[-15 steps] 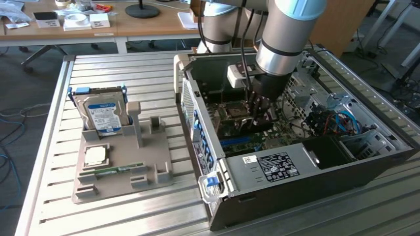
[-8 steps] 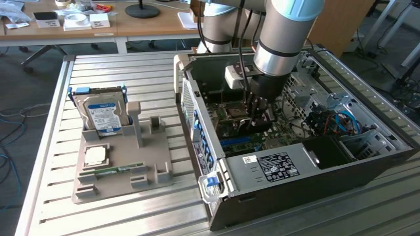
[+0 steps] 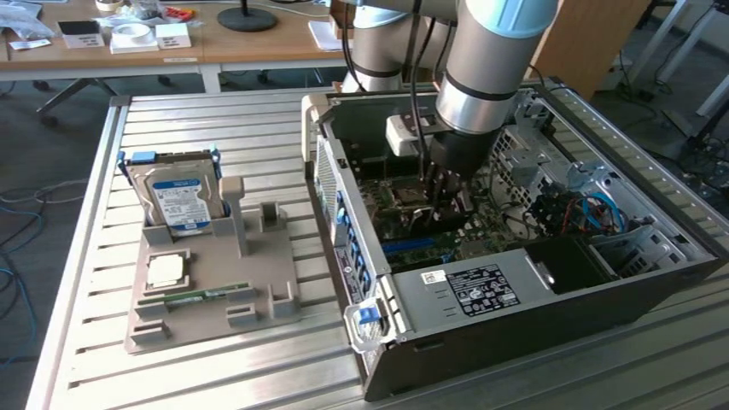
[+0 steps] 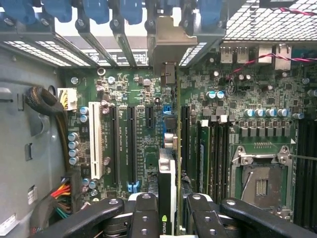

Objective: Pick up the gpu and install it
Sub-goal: 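Insert the gpu into the slot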

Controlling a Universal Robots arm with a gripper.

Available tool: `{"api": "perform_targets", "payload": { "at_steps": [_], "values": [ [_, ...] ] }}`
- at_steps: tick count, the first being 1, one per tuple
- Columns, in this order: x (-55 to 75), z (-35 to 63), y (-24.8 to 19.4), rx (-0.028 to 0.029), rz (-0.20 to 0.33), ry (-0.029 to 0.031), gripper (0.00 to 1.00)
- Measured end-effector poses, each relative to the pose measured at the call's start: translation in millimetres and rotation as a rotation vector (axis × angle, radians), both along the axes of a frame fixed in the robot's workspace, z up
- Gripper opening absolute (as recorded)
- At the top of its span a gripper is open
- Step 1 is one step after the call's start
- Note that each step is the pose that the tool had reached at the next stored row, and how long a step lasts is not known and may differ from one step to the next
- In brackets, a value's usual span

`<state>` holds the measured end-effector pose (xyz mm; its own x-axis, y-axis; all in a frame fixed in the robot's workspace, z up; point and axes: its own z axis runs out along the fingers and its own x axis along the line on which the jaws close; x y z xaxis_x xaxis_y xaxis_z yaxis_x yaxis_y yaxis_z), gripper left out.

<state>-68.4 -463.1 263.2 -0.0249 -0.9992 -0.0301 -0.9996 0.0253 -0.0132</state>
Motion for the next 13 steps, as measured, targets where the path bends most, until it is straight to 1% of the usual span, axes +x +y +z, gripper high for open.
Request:
{"api": "perform_targets", "payload": {
  "at_steps": [13],
  "values": [
    [-5.2, -1.0, -0.2, 0.0, 0.0, 0.0, 0.27]
  ]
}}
